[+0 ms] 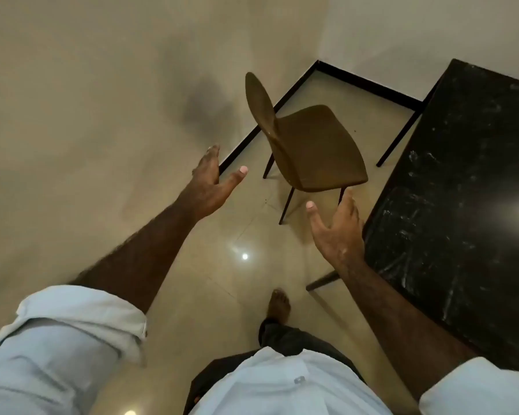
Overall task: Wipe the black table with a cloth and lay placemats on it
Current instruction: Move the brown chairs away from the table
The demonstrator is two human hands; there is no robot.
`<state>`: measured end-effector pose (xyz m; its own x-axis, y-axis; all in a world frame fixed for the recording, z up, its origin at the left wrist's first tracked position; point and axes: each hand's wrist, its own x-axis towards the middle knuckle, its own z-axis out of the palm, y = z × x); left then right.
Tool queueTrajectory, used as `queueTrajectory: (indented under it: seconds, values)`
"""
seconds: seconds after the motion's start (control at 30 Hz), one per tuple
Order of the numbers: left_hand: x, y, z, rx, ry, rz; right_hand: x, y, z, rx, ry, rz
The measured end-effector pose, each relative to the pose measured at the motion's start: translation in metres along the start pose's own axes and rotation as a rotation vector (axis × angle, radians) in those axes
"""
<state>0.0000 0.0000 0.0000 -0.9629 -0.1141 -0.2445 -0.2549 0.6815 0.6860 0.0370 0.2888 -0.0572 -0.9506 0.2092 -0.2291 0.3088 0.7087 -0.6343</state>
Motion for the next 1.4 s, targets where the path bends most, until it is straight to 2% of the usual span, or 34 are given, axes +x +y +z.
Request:
queueTrajectory:
  seconds: [0.13, 0.4, 0.73, 0.87, 1.03, 1.23, 1.4]
  values:
    - [0.055, 0.004, -0.013, -0.059, -0.005, -0.045, 0.056, -0.017, 0.008, 0.067, -0.051, 0.063]
    - [0.196, 0.007, -0.033, -0.040, -0.077, -0.032, 0.158, -0.048, 0.029, 0.027, -0.080, 0.192]
    - [0.412, 0.031, -0.065, 0.091, -0.200, 0.123, 0.271, -0.099, 0.066, 0.057, 0.072, 0.432]
    - [0.503, 0.052, -0.064, 0.270, -0.290, 0.225, 0.307, -0.116, 0.074, 0.089, 0.134, 0.563]
    - [0.590, 0.088, -0.033, 0.318, -0.368, 0.254, 0.338, -0.109, 0.078, 0.193, 0.233, 0.676]
    - [0.663, 0.101, 0.030, 0.400, -0.450, 0.286, 0.379, -0.080, 0.092, 0.192, 0.208, 0.795]
    - [0.705, 0.099, 0.075, 0.458, -0.673, 0.231, 0.399, -0.068, 0.116, 0.271, 0.192, 0.920]
